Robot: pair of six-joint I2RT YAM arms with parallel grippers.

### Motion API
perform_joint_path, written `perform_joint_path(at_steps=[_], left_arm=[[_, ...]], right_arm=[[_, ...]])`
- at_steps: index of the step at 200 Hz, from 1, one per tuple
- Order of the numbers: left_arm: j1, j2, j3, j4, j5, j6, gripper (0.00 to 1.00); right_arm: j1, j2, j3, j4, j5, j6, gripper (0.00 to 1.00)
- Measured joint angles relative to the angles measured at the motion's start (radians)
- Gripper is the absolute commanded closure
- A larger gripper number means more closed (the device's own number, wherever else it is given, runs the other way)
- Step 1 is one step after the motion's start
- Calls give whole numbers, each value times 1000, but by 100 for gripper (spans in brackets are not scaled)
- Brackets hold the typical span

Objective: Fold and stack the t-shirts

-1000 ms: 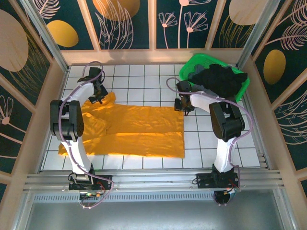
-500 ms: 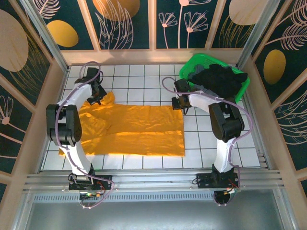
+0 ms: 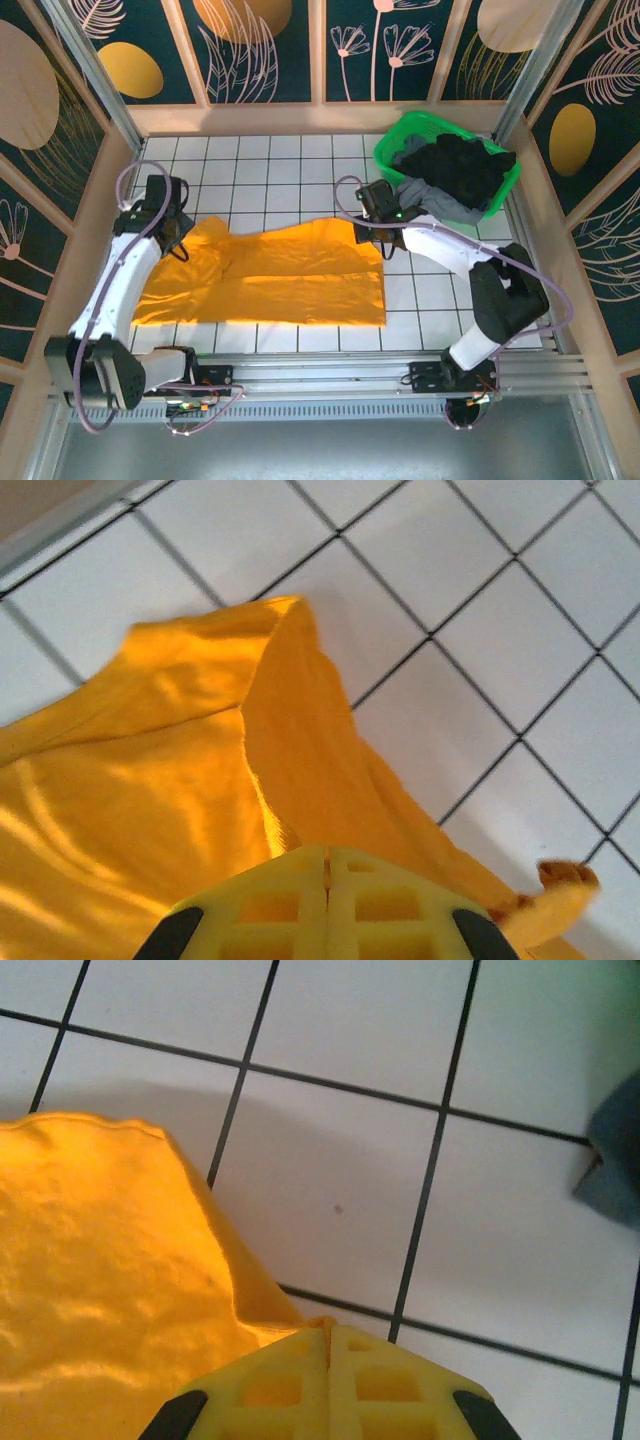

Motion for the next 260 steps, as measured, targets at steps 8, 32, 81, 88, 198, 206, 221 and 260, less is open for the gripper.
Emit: perform_joint_path(at_steps=[8,32,81,88,198,206,221,260], left_arm=[[1,-36,-19,-25,-17,-14,100],[2,-133,-64,-96,-64,-55,100],[2,-254,-113,-222,-134,-117,100],[2,-269,-117,-235,-143,-122,100],[2,-384,-203,-346,-175,-200,100],[2,-394,-208,-349,-174,-212,100],[2,-419,-226,-355,-168,-240,100],[2,-483,-303,-364,-117,-316,90]], right_arm=[[3,-19,-19,-3,5,11,100],[3,-66,-67,-25,15,49,100],[5,-103,-119,-93,18,112,100],[5,-103,-121,-105,17,119,100],[46,-160,-158,-213,5,183,98],[50,-168,-161,-217,5,188,90],[56,-185,-172,-222,3,203,69],[61,-294,-231,-246,5,288,54]])
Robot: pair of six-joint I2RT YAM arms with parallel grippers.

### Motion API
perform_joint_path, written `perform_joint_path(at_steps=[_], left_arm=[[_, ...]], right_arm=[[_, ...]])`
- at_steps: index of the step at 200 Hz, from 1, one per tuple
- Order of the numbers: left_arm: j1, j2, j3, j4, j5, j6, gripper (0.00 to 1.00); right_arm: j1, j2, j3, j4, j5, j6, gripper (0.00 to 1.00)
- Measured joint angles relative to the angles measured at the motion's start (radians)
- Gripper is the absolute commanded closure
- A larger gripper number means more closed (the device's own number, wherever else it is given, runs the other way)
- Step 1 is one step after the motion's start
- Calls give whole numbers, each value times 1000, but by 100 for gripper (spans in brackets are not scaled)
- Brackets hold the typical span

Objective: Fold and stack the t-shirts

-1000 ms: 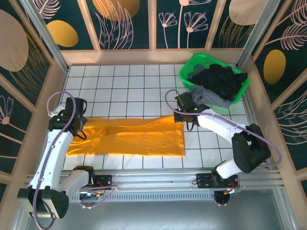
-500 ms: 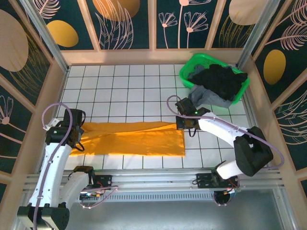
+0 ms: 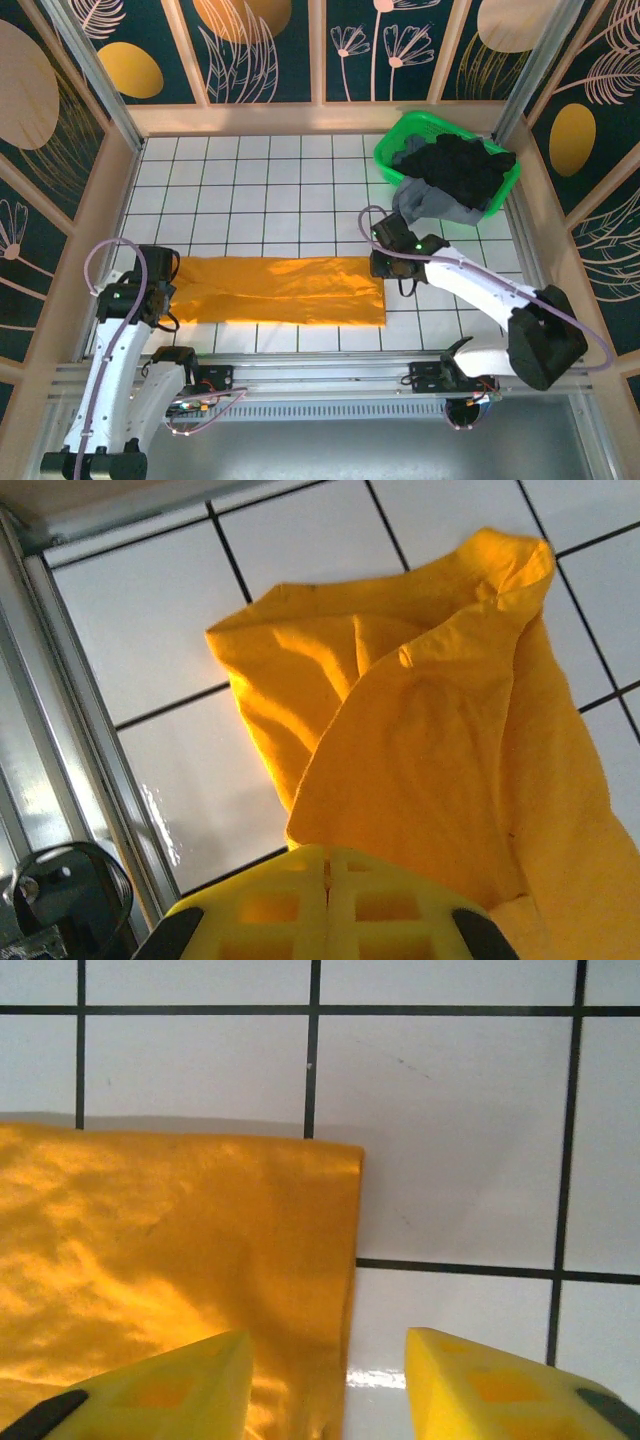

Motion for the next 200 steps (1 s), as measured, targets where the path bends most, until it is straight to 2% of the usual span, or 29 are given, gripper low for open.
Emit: perform_joint_path(at_steps=[46,77,99,129,163,200], left_arm=[[0,15,-30,2,29,-34,82],[0,42,-26,12,18,-43,58],[0,74,-3,45,19,-21,60],[0,174,1,212,95,55,61],[4,399,-2,451,202,120,62],[70,662,28,620,293,198,62]], right_arm=[[0,-12,-2,-2,-26,90,57],[-1,37,2,7,-66,148,62],[-6,69,3,28,-125,183,70],[-9,154,6,90,-232,243,72],[-27,282,6,126,-282,290,68],[-135,298,8,139,-301,313,62]])
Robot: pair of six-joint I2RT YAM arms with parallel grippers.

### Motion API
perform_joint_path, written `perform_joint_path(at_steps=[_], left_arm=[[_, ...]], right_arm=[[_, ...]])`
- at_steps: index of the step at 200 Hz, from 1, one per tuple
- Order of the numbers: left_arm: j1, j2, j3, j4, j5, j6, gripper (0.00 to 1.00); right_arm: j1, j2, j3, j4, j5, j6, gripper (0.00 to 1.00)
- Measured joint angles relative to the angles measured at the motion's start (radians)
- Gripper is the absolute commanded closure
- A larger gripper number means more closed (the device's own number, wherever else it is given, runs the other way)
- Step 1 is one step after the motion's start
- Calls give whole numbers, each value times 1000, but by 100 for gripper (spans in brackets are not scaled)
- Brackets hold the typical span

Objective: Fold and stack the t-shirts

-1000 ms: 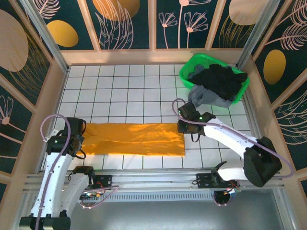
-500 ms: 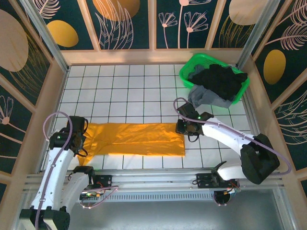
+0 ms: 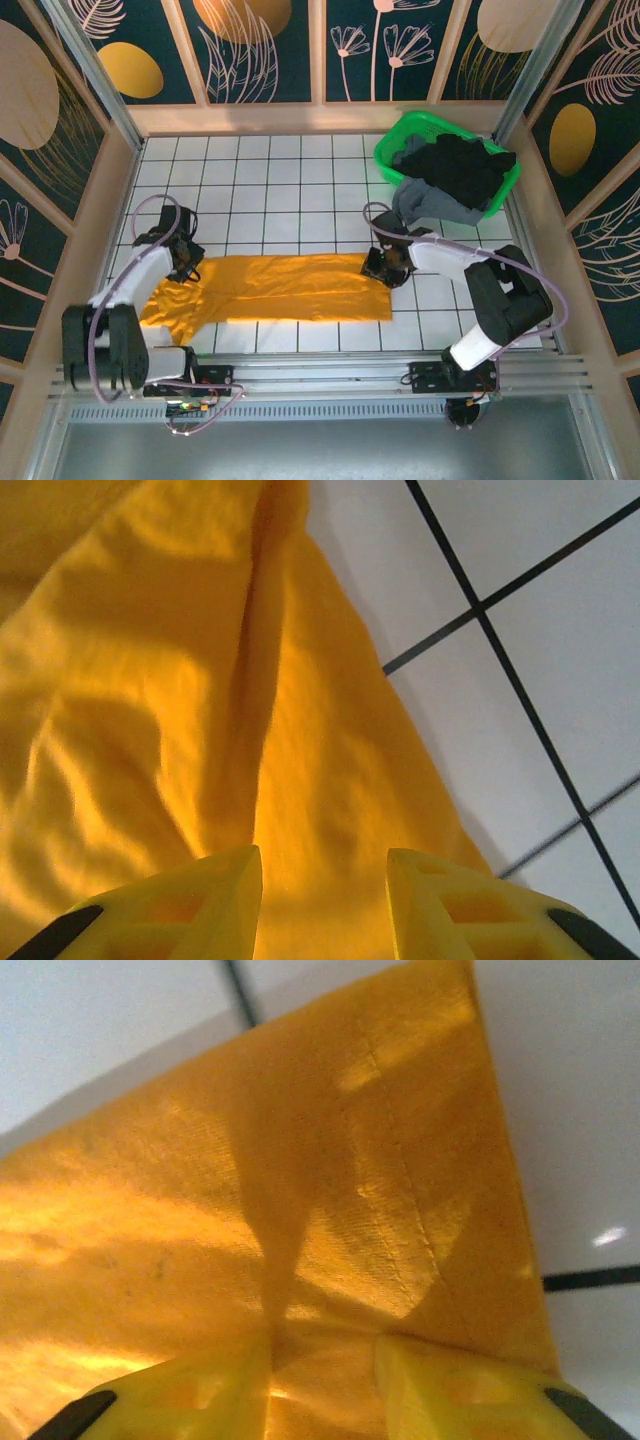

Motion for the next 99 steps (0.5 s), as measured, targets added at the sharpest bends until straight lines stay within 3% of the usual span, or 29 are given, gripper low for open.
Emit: perform_joint_path(at_steps=[37,99], left_arm=[[100,205,36,74,68,100,59],[120,327,183,122,127,214,54]], right_arm=[[-111,46,49,-14,16,-52,60],[-179,293,365,-55,89,-225,54]])
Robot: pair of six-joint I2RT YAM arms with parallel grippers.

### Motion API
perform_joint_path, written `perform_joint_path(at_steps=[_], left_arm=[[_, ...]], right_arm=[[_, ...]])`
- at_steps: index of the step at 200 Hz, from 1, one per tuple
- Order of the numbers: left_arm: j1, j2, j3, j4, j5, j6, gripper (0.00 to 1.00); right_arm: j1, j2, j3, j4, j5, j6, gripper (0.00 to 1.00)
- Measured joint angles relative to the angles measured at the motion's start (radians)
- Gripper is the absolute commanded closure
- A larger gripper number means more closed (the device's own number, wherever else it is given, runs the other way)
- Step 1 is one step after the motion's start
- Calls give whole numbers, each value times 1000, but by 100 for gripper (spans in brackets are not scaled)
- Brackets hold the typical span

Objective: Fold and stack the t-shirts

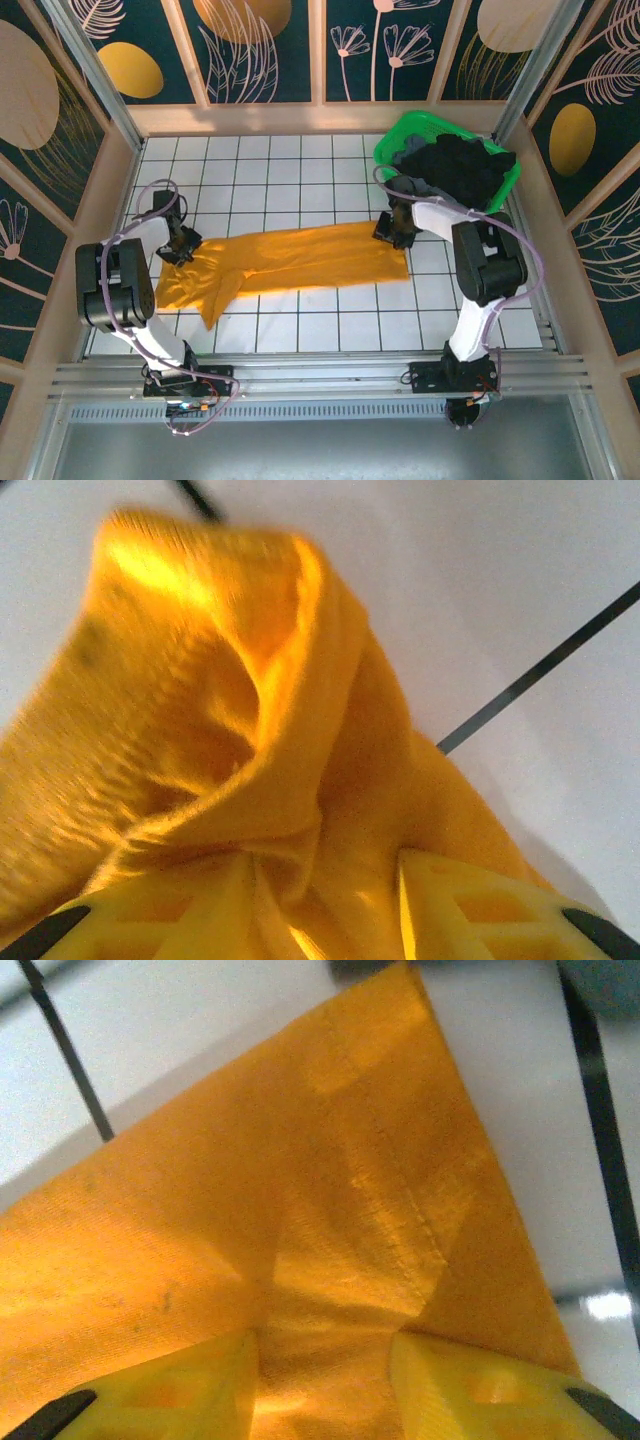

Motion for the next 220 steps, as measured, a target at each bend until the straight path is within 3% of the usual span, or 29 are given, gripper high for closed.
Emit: perform_joint_path(at_steps=[27,56,89,121,220], left_arm=[[12,-23,60,1,-13,56,51],[3,-179,58,-21,2,97,53],[-101,-344,-45,-9,97,111,53],[-206,-340,-210,33,203,89,49],[-230,-287,-350,209,320,82,49]], right_arm=[[6,6,24,3,29,-71,50],[60,-48,22,5,54,-102,48],[159,-185,-31,56,5,-89,46],[208,-220,-85,104,-76,-60,45],[211,-219,-101,113,-139,-30,45]])
